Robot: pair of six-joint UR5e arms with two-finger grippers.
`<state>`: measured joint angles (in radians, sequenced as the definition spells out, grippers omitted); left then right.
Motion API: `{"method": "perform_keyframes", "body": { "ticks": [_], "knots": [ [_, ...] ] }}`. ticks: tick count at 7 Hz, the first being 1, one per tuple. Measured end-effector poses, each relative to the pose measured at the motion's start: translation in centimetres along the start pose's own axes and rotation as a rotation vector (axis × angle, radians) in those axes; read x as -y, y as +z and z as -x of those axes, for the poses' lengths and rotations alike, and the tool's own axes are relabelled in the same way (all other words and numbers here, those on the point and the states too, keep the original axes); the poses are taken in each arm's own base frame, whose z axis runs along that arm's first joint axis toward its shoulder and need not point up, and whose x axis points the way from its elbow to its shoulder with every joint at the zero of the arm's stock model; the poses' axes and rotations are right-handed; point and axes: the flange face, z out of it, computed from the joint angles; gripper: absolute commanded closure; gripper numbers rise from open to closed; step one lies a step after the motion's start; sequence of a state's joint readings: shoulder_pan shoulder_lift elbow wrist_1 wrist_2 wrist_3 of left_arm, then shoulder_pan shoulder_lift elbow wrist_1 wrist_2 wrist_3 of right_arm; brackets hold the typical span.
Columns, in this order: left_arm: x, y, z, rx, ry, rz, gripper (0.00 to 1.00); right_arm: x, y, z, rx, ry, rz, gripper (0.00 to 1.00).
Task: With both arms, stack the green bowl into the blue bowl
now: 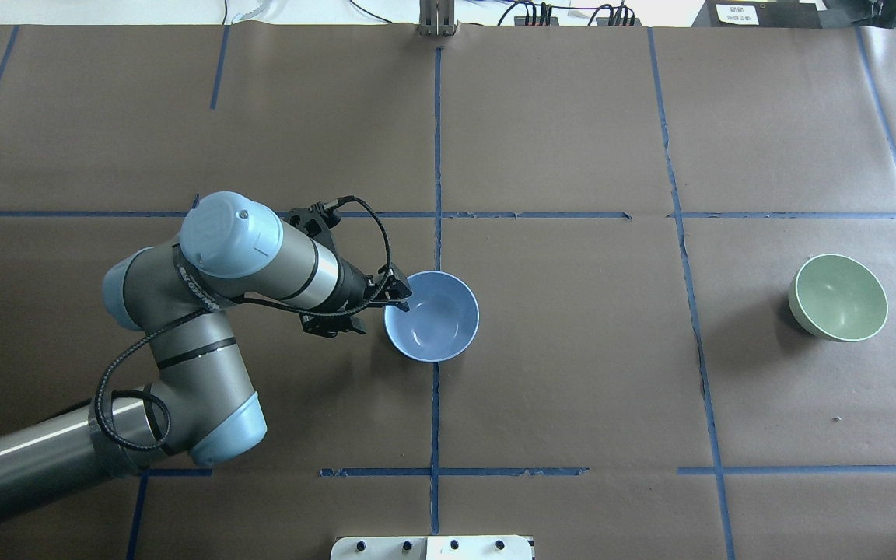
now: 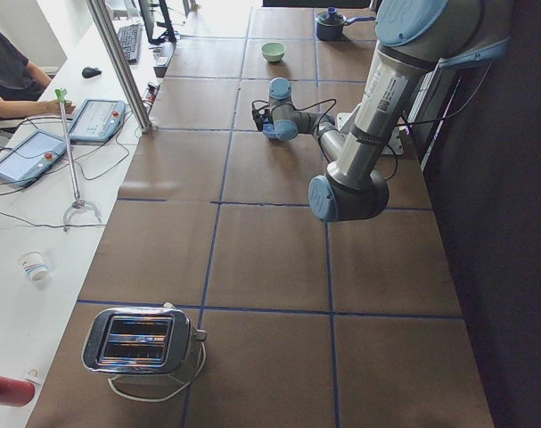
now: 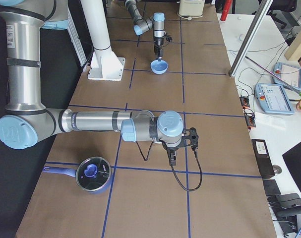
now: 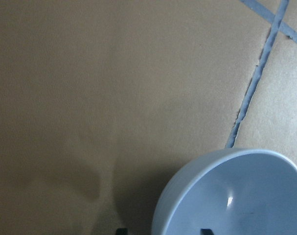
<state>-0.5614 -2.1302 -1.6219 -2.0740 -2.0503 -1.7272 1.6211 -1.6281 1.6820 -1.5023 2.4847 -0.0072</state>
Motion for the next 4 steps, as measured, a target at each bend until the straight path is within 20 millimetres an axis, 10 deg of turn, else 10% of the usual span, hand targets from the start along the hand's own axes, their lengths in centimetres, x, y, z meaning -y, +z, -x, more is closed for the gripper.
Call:
{"method": "perform_keyframes", "body": {
  "ticks": [4],
  "knots": [
    [7.4,-11.5,2.8,-0.025,-0.076,0.078,0.00,-1.1,6.2,6.0,0.039,0.109,-0.027,0.00]
  ]
}}
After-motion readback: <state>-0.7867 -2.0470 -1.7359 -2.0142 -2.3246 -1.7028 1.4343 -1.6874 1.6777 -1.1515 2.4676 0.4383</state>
